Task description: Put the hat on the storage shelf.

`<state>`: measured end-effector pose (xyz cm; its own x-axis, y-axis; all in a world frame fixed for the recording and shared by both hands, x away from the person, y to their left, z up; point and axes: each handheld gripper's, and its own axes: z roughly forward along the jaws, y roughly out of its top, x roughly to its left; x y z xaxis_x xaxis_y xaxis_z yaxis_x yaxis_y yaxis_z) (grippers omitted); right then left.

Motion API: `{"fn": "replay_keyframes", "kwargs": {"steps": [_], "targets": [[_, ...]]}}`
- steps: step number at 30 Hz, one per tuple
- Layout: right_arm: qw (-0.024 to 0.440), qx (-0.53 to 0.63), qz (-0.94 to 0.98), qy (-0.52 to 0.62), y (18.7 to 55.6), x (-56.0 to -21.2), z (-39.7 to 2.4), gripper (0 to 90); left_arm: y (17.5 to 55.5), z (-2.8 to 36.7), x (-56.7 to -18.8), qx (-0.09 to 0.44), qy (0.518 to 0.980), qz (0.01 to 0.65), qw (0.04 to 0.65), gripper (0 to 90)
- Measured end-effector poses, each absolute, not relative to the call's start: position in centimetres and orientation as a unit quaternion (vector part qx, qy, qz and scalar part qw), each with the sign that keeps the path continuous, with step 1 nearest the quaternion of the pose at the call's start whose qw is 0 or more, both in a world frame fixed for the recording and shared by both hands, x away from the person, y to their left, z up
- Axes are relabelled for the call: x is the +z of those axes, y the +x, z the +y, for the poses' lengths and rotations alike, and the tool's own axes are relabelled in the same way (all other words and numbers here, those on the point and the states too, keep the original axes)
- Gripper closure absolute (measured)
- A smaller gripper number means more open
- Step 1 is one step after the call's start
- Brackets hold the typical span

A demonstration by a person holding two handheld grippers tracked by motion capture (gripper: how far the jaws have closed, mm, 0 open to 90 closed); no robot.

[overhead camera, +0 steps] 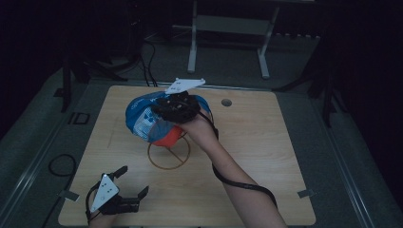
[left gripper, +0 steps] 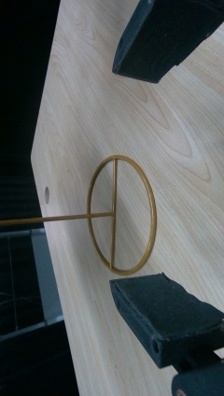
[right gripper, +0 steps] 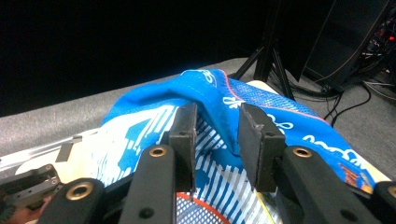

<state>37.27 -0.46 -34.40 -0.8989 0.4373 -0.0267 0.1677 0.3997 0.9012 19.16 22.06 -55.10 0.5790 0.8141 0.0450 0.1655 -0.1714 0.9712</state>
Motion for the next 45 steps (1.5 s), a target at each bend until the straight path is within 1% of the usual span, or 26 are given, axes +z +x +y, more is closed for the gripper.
{"fn": "replay_keyframes", "kwargs": {"steps": [3, 8, 11, 18, 22, 31, 35, 40, 45], "targets": [[0.129, 0.523, 0.821, 0.19, 37.2, -34.2, -1.5, 67.1, 19.2, 22.1, -55.1, 0.298, 0.704, 0.349, 0.542, 1.5], [0.136, 0.517, 0.822, 0.197, 37.4, -34.2, -2.5, 62.1, 19.3, 21.9, -55.1, 0.297, 0.705, 0.348, 0.542, 1.5], [0.14, 0.513, 0.821, 0.209, 37.7, -34.5, -3.2, 61.4, 19.3, 21.9, -55.2, 0.297, 0.704, 0.349, 0.542, 1.5], [0.133, 0.511, 0.82, 0.22, 38.2, -35.2, -4.4, 61.3, 19.4, 21.9, -55.2, 0.296, 0.704, 0.351, 0.542, 1.5], [0.127, 0.515, 0.818, 0.223, 38.3, -35.5, -4.9, 59.1, 19.4, 21.9, -55.2, 0.295, 0.704, 0.351, 0.543, 1.5], [0.099, 0.531, 0.809, 0.232, 38.1, -36.4, -6.5, 57.0, 19.4, 21.7, -55.2, 0.295, 0.707, 0.348, 0.541, 1.5], [0.103, 0.531, 0.807, 0.236, 37.9, -36.6, -7.1, 57.5, 19.4, 21.7, -55.3, 0.294, 0.707, 0.349, 0.54, 1.5], [0.097, 0.53, 0.807, 0.242, 38.0, -37.1, -7.6, 57.3, 19.5, 21.6, -55.3, 0.293, 0.707, 0.349, 0.541, 1.5], [0.089, 0.534, 0.805, 0.243, 37.9, -37.3, -8.2, 54.6, 19.4, 21.6, -55.3, 0.294, 0.706, 0.348, 0.543, 1.5]]}}
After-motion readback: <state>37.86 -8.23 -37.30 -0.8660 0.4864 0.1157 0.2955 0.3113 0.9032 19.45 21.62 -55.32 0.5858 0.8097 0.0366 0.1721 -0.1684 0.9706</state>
